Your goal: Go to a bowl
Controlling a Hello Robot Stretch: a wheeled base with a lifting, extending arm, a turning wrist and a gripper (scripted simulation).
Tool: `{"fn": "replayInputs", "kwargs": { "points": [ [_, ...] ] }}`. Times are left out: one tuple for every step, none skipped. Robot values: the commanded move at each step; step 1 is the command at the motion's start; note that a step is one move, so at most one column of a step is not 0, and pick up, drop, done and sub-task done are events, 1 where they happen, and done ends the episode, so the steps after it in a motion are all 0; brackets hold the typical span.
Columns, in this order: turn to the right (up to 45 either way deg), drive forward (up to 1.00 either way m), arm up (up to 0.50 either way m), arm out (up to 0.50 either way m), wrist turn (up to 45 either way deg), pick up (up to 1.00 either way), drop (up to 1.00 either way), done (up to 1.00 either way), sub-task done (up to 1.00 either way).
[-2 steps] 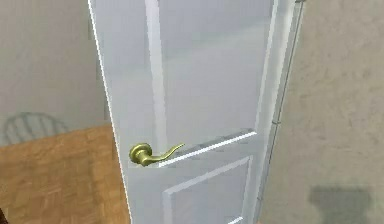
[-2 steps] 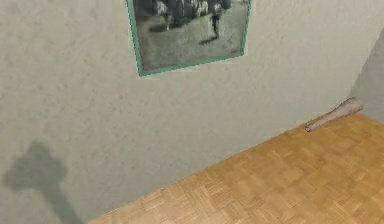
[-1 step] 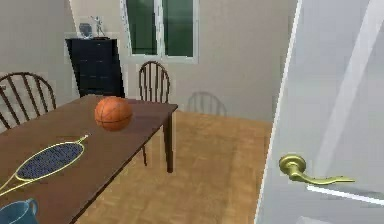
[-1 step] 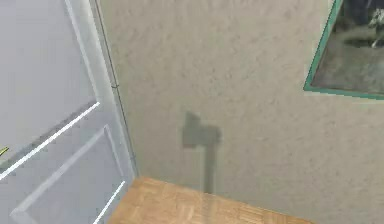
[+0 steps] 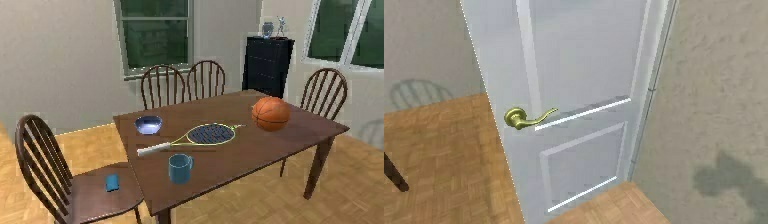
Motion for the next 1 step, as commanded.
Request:
{"fn": "replayInputs", "kwargs": {
  "points": [
    [-12.0, 0.00, 0.00, 0.00, 0.0, 0.00, 0.00, 0.00, 0.00]
  ]
}}
